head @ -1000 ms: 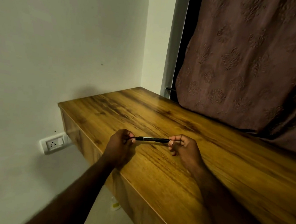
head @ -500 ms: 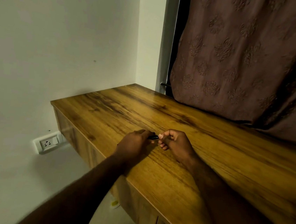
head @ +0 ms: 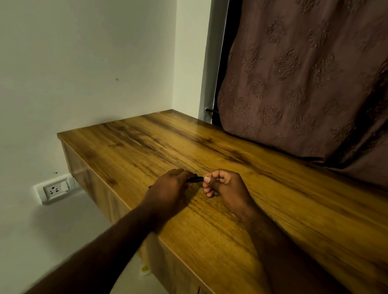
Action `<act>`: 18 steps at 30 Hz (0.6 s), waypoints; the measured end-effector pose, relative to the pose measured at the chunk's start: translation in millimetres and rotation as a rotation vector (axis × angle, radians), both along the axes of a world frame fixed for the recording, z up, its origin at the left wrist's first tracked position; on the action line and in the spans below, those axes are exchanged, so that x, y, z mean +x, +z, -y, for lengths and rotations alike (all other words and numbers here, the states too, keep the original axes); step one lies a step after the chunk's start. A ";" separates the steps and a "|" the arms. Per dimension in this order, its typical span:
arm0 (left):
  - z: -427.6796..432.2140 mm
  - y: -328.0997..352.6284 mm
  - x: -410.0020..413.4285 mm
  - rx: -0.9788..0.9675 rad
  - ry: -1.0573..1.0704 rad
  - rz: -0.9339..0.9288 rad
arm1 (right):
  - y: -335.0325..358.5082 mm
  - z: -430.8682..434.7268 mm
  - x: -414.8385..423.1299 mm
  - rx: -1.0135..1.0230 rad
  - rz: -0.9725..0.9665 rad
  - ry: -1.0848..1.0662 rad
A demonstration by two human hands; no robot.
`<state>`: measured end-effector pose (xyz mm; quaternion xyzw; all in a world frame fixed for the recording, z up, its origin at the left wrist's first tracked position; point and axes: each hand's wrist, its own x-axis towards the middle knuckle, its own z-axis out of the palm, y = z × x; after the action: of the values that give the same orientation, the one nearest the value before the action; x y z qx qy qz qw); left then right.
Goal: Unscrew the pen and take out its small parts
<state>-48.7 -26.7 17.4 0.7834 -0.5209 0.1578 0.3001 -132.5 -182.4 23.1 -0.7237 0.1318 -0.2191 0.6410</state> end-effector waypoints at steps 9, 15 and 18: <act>-1.1 -3.0 2.4 -0.096 0.046 -0.028 | -0.7 5.1 -3.4 0.084 0.031 -0.093; -1.9 -4.9 3.1 -0.094 0.154 -0.014 | 0.7 14.2 -7.5 0.240 0.090 -0.121; -4.0 -2.4 -0.8 -0.125 0.166 -0.044 | 0.1 14.5 -6.9 0.257 0.101 -0.118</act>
<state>-49.5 -22.7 15.0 0.8068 -0.4366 0.1972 0.3457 -139.4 -197.0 23.2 -0.6148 0.1687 -0.2739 0.7201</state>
